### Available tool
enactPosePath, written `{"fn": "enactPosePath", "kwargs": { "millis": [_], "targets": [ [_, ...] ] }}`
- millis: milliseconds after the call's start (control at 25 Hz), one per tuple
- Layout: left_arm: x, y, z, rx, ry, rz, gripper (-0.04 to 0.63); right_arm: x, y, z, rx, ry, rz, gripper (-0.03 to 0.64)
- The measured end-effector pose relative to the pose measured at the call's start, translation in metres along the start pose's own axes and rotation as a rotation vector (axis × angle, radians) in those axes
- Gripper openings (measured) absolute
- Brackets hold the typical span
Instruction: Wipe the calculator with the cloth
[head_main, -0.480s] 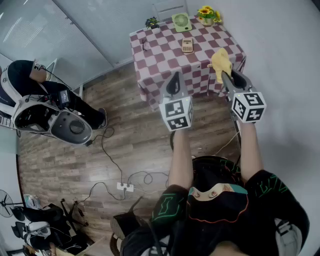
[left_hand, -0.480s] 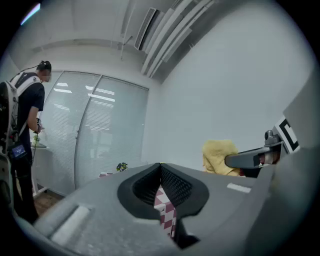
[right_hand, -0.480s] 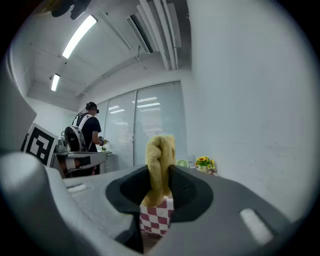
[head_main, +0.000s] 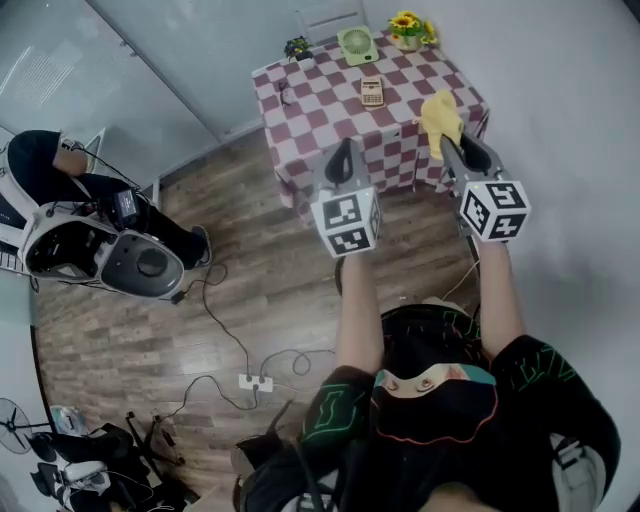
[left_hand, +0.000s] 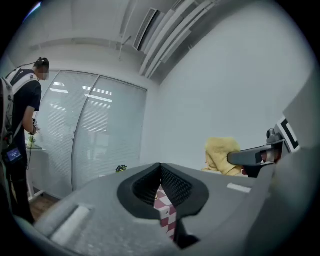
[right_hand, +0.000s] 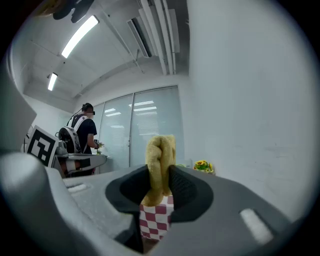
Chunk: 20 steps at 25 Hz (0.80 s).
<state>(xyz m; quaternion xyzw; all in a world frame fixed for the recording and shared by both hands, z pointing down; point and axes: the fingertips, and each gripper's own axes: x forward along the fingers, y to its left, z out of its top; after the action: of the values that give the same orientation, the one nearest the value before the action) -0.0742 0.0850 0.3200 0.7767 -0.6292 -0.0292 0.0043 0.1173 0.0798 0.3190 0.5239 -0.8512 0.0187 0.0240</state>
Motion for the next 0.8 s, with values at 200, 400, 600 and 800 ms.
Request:
{"fn": "enactPosePath", "kwargs": {
  "millis": [200, 400, 600, 800],
  "targets": [
    [0.008, -0.011, -0.007, -0.013, 0.006, -0.034, 0.009, -0.004, -0.011, -0.004, -0.042, 0.035, -0.023, 0.114],
    [0.018, -0.015, -0.018, -0.021, 0.035, -0.046, 0.009, -0.002, -0.024, -0.014, -0.046, 0.060, -0.047, 0.115],
    [0.032, 0.003, -0.036, -0.032, 0.057, -0.017, 0.009, 0.017, -0.040, -0.028, -0.018, 0.079, -0.079, 0.115],
    [0.059, 0.022, -0.049, -0.030, 0.091, -0.003, 0.009, 0.062, -0.057, -0.039, -0.004, 0.104, -0.114, 0.115]
  ]
}}
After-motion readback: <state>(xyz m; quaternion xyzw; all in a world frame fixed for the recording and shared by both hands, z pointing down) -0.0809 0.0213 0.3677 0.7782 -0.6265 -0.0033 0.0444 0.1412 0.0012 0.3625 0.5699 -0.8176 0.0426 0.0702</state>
